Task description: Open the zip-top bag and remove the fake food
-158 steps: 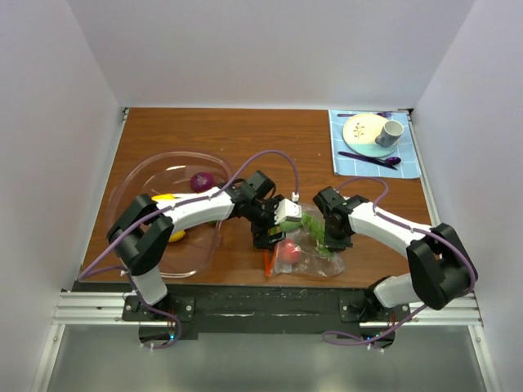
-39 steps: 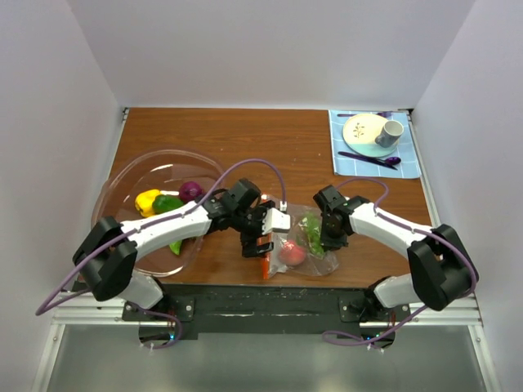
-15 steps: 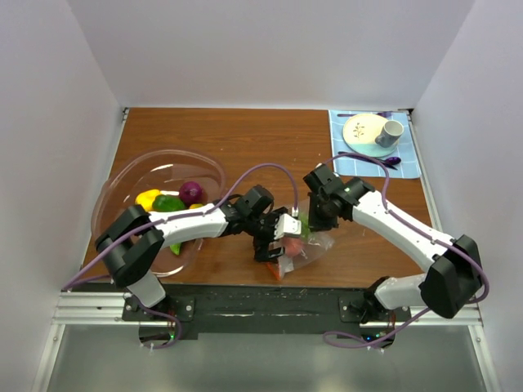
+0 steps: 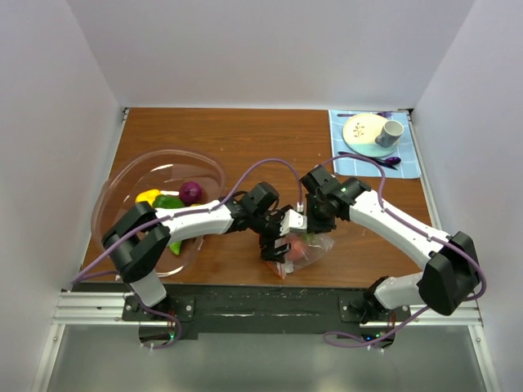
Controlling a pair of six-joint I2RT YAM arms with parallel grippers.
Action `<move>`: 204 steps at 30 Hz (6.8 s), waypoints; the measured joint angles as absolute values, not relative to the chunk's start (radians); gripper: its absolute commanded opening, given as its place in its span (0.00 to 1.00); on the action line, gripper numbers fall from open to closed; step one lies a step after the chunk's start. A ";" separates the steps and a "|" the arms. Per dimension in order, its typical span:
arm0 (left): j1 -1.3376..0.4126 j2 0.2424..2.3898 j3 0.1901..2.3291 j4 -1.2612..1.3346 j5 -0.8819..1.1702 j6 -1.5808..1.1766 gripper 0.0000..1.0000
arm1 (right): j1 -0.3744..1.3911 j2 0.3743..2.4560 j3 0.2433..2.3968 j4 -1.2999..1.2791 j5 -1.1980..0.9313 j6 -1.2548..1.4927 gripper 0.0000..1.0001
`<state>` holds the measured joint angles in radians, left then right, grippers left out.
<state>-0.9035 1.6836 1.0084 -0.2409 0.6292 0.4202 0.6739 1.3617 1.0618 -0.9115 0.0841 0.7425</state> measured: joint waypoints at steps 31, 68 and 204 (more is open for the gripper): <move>-0.994 1.792 1.079 -0.247 0.595 0.350 1.00 | 0.685 1.254 0.900 -0.875 0.221 0.812 0.26; -0.761 1.617 0.883 -0.337 0.451 0.472 1.00 | 0.713 1.296 1.247 -1.143 0.313 0.735 0.00; -0.762 1.765 0.999 -0.221 0.738 0.531 0.62 | 0.733 1.335 0.665 -0.822 0.216 0.811 0.00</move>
<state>-0.7620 1.7653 0.9985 -0.2211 0.7376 0.5308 0.7326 1.3350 0.6655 -0.8223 0.2165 0.8108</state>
